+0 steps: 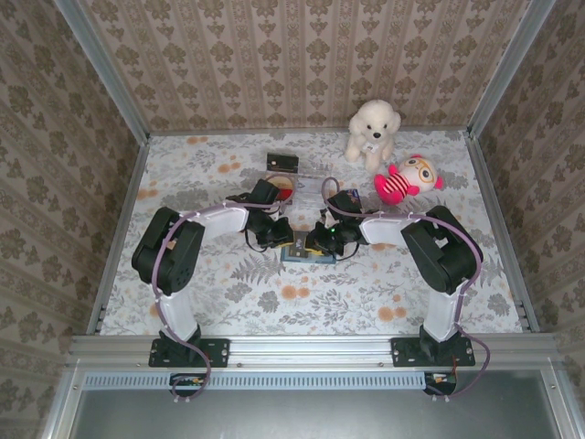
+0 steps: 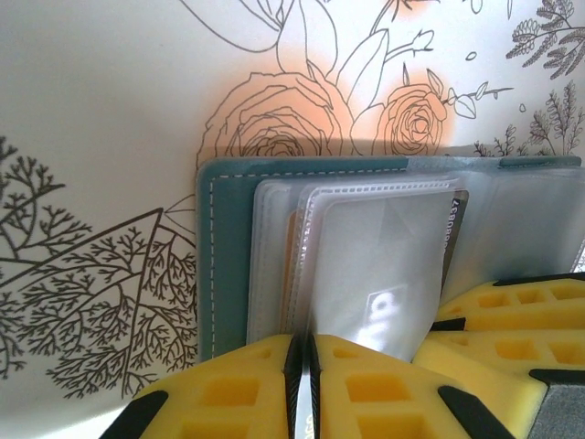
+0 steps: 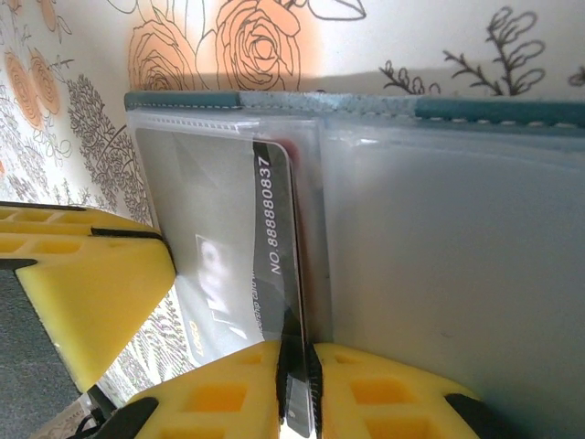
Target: Take the credit cards out of the card holder
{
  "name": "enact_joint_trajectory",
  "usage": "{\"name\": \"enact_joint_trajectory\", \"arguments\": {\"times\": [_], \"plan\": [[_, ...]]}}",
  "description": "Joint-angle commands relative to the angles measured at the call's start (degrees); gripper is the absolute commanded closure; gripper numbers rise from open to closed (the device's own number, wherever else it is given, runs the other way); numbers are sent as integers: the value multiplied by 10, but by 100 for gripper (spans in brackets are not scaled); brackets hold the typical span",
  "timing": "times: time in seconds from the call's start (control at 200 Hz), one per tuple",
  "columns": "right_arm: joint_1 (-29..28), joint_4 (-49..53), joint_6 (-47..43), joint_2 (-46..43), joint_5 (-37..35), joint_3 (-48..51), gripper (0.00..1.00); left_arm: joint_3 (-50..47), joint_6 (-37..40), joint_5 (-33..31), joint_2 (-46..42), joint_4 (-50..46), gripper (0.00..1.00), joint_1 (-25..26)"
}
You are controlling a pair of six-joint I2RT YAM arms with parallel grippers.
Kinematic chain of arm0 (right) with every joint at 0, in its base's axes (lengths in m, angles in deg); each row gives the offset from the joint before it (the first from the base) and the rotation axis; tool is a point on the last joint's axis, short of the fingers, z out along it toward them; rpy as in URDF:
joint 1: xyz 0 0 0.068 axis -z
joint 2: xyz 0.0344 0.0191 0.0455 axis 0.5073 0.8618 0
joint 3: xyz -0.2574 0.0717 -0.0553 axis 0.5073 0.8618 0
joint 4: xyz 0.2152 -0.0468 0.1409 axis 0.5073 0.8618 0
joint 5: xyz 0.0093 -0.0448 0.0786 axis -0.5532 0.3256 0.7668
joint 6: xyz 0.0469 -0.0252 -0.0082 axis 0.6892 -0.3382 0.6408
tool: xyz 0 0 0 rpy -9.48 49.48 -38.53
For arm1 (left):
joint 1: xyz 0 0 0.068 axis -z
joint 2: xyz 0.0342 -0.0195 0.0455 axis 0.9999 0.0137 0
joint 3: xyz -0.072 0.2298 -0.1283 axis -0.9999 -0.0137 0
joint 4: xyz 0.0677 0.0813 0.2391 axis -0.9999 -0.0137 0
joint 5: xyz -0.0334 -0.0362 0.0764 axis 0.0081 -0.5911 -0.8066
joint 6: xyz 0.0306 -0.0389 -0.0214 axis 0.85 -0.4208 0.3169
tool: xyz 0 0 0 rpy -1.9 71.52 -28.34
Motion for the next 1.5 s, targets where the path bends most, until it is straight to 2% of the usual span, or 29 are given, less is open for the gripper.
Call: {"name": "enact_joint_trajectory", "arguments": {"times": [0.0, 0.23, 0.49, 0.755, 0.83, 0.935, 1.135, 1.495], "plan": [[-6, -60, 5, 26, -16, 9, 85, -27, -13, 12, 16, -29, 85, 19], [-4, -42, -3, -3, -27, 16, 96, -23, -11, -2, 9, -40, 83, 18], [5, 22, -23, -48, -39, 20, 99, -15, 4, -14, -15, -56, 72, 2], [10, 50, -35, -38, -48, 18, 99, -5, 12, -10, -17, -59, 72, -3], [10, 34, -37, -36, -33, 19, 97, -2, 14, -7, -16, -57, 74, -3], [7, 0, -38, -34, 14, 18, 88, -3, 11, -2, -10, -53, 77, -2], [-3, 43, -28, -20, 13, 4, 79, -18, -6, -3, -3, -50, 79, 1], [-14, 54, -22, -14, 11, 8, 81, -16, -16, -9, 5, -55, 79, 4]]}}
